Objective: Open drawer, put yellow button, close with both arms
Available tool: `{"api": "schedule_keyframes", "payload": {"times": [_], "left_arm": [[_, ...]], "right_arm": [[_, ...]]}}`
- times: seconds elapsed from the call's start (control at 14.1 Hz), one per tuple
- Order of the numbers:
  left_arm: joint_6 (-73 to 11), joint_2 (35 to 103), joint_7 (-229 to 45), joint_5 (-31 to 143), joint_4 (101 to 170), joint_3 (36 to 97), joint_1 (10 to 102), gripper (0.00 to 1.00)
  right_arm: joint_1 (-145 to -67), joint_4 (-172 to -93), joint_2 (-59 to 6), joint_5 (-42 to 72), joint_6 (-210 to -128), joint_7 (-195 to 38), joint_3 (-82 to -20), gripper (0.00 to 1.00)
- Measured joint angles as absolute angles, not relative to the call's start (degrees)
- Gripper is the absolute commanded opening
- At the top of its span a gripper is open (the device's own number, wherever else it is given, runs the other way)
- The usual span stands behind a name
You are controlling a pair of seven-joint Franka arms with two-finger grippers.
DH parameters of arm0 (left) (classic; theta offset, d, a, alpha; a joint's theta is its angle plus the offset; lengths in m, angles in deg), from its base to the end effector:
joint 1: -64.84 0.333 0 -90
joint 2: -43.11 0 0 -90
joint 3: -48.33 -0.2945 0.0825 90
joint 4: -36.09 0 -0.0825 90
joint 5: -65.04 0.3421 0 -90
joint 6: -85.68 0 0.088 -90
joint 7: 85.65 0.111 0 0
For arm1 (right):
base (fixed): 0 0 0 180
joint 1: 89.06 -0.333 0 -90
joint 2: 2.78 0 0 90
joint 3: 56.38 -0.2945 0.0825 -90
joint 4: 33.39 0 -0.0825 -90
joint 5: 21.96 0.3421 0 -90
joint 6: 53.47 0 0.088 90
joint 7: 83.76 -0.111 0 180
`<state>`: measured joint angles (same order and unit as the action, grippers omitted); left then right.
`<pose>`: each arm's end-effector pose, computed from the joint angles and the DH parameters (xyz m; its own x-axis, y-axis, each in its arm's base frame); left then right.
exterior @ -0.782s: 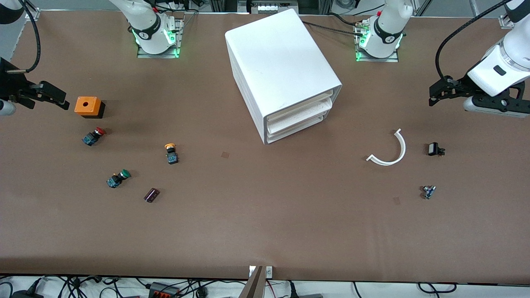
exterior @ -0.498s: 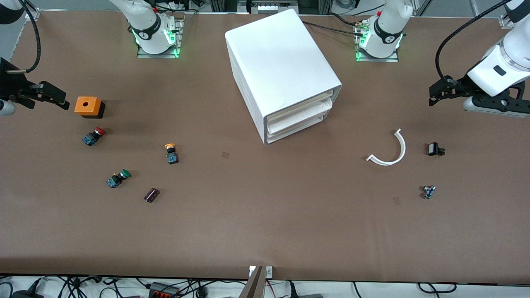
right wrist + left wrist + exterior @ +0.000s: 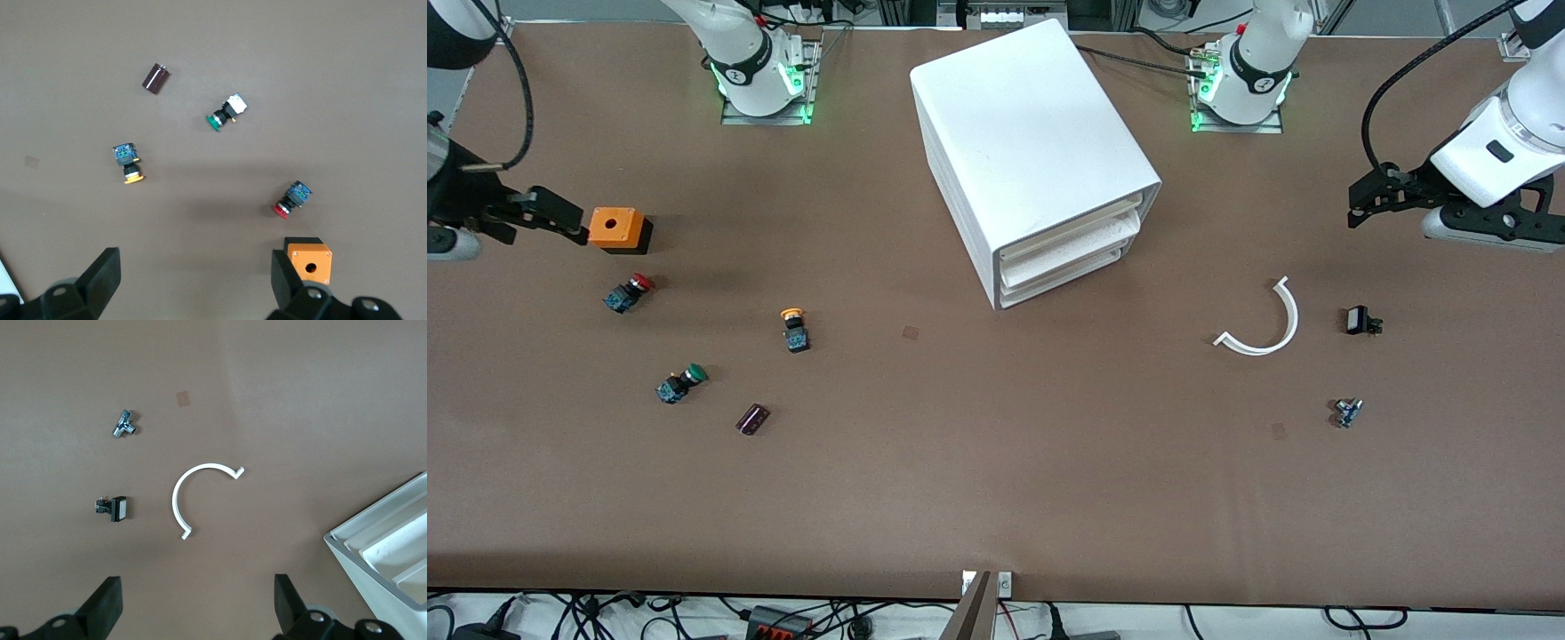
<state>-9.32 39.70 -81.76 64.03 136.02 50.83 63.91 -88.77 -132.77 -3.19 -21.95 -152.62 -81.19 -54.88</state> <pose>0.4981 -0.0322 0.5617 0.9917 -0.1257 -0.0255 -0.1253 -0.9920 0.0167 0.5223 -0.0163 0.5381 0.9998 0.0136 -0.0112 0.0136 -0.9999 -0.0005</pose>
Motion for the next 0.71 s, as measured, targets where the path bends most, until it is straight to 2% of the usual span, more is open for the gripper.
{"api": "schedule_keyframes", "payload": {"times": [0.36,0.71], "left_arm": [[-4.01,40.03,-81.57,63.82,136.01,51.84,63.71,1.00],[3.80,41.28,-81.49,61.81,135.97,57.82,63.13,1.00]], "right_arm": [[-93.34,-132.85,-7.95,-21.93,-154.50,-81.23,-55.13,1.00],[-97.40,-133.10,-14.19,-18.81,-157.84,-81.26,-55.26,1.00]]}}
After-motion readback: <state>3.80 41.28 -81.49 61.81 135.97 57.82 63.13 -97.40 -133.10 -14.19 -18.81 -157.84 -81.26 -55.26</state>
